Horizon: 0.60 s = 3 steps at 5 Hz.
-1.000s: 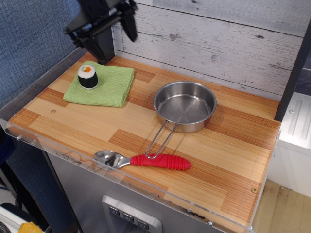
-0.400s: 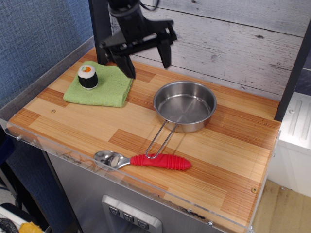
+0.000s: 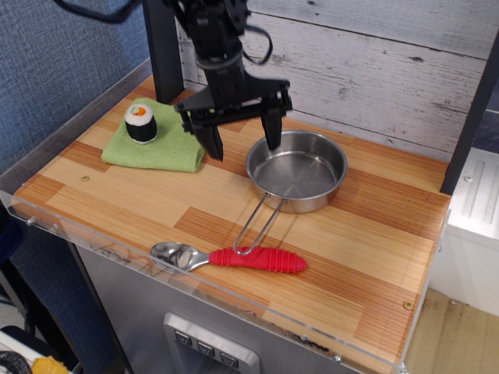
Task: Put the pan under the cloth.
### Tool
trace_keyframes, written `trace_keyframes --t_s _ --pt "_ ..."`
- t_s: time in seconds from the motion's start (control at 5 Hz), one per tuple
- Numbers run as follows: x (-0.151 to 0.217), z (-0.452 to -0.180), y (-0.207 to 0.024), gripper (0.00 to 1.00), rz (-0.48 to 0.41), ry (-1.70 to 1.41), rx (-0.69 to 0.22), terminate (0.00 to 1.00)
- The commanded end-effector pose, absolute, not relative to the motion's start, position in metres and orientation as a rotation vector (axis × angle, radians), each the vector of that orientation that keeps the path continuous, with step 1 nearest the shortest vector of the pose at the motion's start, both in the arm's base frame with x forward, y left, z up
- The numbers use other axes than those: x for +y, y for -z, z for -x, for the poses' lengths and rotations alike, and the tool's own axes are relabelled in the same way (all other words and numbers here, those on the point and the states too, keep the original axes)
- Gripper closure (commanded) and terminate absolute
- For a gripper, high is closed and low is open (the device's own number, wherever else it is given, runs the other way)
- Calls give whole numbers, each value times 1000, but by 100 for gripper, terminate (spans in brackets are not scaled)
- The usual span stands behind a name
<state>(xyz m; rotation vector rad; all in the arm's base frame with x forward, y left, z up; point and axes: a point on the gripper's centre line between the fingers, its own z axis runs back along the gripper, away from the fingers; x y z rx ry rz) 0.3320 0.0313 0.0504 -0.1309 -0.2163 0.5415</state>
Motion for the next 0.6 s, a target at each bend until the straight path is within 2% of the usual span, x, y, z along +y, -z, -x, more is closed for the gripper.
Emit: trace_keyframes --t_s 0.0,0.2,0.4 --pt "36 -324 -36 0 103 -515 -219 0" --pt "25 -327 -27 0 111 -506 -202 0" --pt "20 -324 -22 100 110 -502 -197 0"
